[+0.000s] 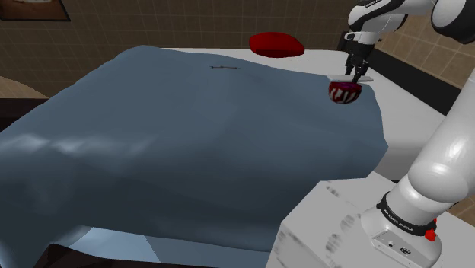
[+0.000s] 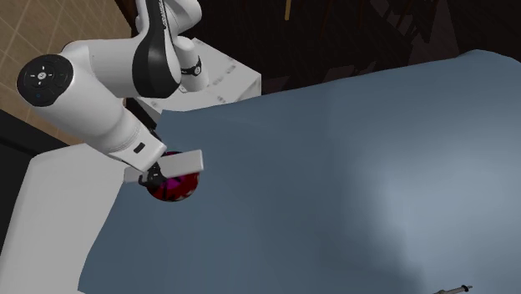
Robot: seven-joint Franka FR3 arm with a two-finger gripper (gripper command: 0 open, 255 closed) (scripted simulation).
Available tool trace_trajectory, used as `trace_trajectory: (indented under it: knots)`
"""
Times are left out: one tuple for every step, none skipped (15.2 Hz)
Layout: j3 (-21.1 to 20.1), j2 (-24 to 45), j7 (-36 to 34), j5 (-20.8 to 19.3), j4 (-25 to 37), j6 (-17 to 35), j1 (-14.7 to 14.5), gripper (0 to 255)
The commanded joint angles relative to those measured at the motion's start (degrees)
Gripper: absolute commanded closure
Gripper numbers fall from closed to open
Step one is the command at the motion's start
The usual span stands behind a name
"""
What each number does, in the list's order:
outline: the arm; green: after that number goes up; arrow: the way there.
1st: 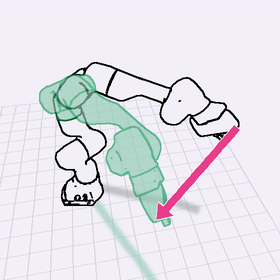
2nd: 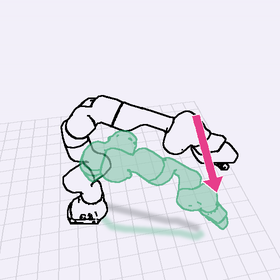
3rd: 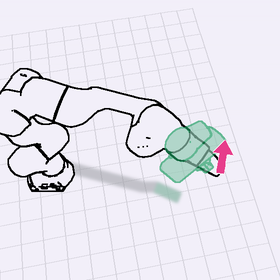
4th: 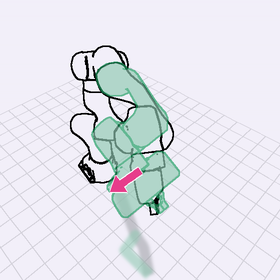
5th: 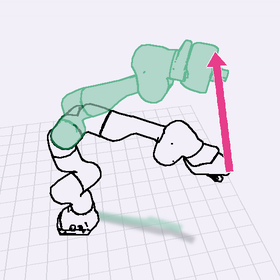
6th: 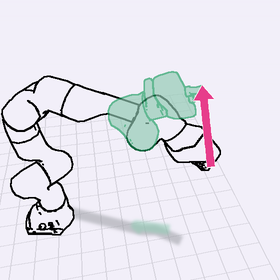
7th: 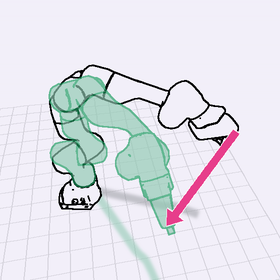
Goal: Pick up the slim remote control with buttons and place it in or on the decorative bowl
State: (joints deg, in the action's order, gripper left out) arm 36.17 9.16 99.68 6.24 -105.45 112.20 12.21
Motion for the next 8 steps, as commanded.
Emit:
trace_trajectory:
  knots:
    - [-0.1, 0.5, 0.1, 0.4, -1.1, 1.5, 0.0, 255]
    - [-0.2, 0.7, 0.3, 0.6, -1.6, 2.2, 0.0, 255]
    - [-0.2, 1.0, 0.4, 0.8, -2.1, 2.9, 0.1, 255]
    - [-0.2, 1.2, 0.5, 0.9, -2.4, 3.4, 0.1, 255]
    - [-0.2, 1.2, 0.5, 0.9, -2.4, 3.4, 0.1, 255]
    - [-0.2, 1.2, 0.5, 0.9, -2.4, 3.4, 0.1, 255]
    - [-0.2, 1.2, 0.5, 0.9, -2.4, 3.4, 0.1, 255]
    - [-0.2, 1.2, 0.5, 0.9, -2.4, 3.4, 0.1, 255]
